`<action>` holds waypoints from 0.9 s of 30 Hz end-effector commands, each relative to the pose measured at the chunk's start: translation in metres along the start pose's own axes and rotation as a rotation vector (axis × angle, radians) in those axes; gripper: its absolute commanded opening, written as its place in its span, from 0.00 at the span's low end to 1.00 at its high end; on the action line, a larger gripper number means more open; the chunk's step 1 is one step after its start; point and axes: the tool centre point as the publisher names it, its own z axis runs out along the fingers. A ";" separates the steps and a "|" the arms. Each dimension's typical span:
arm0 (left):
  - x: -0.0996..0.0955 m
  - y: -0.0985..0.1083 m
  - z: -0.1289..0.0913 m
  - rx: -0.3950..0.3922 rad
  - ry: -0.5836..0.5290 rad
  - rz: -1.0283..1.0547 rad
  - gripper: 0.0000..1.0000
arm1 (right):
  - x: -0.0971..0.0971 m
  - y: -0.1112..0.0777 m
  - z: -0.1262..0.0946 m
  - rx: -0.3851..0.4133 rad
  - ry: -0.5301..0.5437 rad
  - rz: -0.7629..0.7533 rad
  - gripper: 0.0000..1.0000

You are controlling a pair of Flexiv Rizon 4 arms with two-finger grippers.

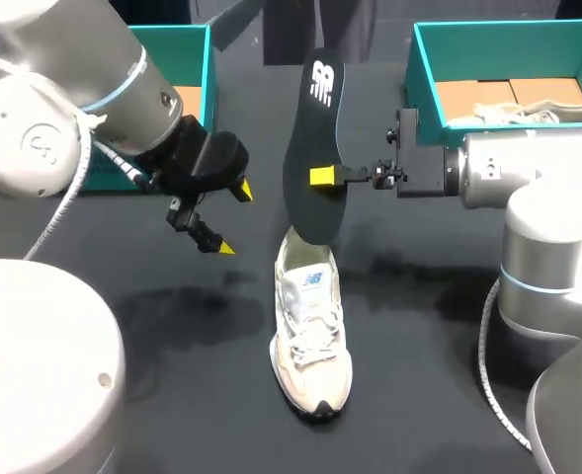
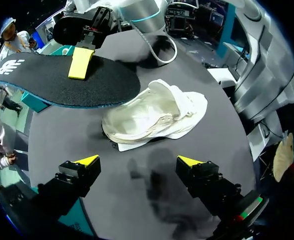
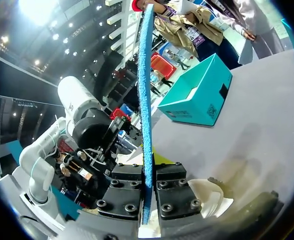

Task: Take the shoe out of the shoebox, open the shoe tongue, remove and reinsert the insole, then place the shoe into the shoebox

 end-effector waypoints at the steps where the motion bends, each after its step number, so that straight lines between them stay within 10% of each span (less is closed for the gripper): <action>1: -0.001 0.007 0.025 -0.027 -0.008 -0.018 1.00 | -0.009 -0.005 0.013 0.002 0.027 -0.018 0.00; 27: 0.007 0.020 0.053 -0.011 0.017 -0.038 1.00 | -0.025 -0.021 0.025 0.006 0.086 -0.066 0.00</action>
